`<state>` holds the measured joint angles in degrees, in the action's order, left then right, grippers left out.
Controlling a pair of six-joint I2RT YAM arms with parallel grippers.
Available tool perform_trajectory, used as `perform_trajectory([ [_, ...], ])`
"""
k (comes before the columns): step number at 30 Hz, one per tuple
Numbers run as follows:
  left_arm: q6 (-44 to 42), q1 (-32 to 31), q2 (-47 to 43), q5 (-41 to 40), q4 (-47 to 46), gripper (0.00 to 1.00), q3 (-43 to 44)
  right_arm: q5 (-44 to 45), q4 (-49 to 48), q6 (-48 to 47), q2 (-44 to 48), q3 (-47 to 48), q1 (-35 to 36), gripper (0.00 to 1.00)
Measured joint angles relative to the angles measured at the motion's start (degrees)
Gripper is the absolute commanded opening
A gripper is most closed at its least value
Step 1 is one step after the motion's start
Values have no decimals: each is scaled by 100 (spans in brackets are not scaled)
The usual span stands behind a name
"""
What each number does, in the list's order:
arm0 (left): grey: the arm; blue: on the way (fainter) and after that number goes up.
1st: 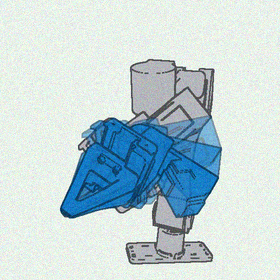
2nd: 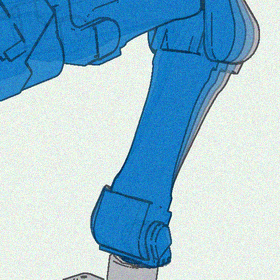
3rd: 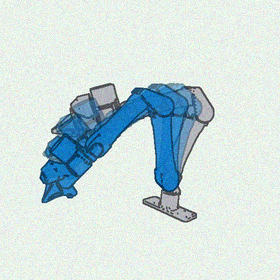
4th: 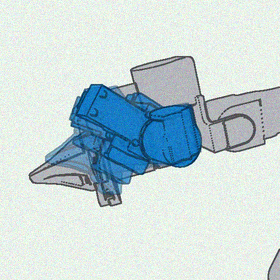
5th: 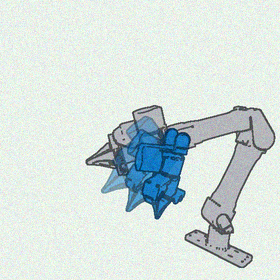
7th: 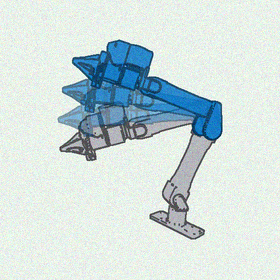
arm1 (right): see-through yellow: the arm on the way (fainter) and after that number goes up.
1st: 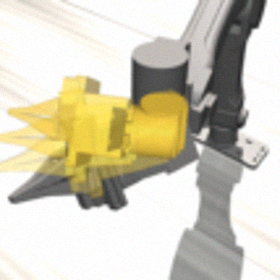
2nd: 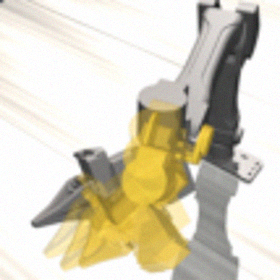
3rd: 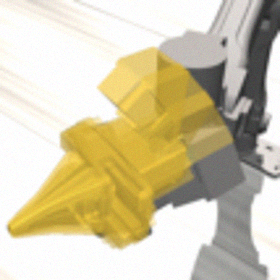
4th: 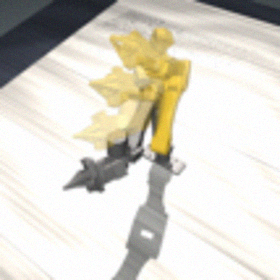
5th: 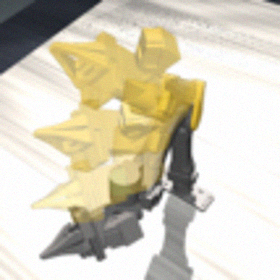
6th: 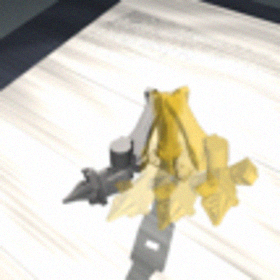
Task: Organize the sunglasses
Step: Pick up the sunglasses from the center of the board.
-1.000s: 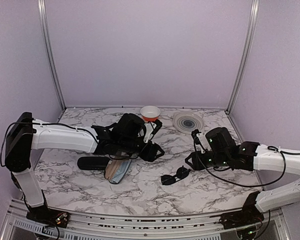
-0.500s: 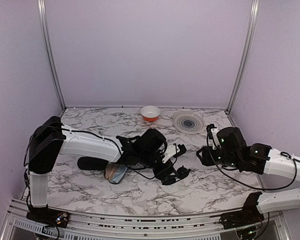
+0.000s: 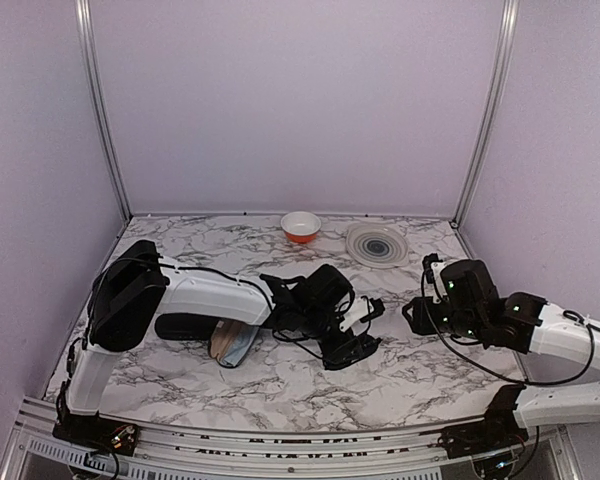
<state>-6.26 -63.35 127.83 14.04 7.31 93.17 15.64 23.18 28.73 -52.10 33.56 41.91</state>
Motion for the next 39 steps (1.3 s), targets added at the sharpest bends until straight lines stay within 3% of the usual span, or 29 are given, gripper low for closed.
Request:
perform_trajectory([
  [5,-24,-24,208,-179,153,47,79,-39,-11,-24,4,-87,-55,44],
  [13,-20,-48,258,-385,203,28,188,-149,-48,-26,-7,-155,-70,44],
  [20,-13,-90,262,-428,205,24,192,-186,-66,-33,-57,-162,-70,44],
  [27,22,-114,262,-470,205,5,192,-212,-83,-46,-57,-162,-70,44],
  [39,275,-116,181,-496,297,2,190,-197,-142,-87,-57,-160,-72,45],
])
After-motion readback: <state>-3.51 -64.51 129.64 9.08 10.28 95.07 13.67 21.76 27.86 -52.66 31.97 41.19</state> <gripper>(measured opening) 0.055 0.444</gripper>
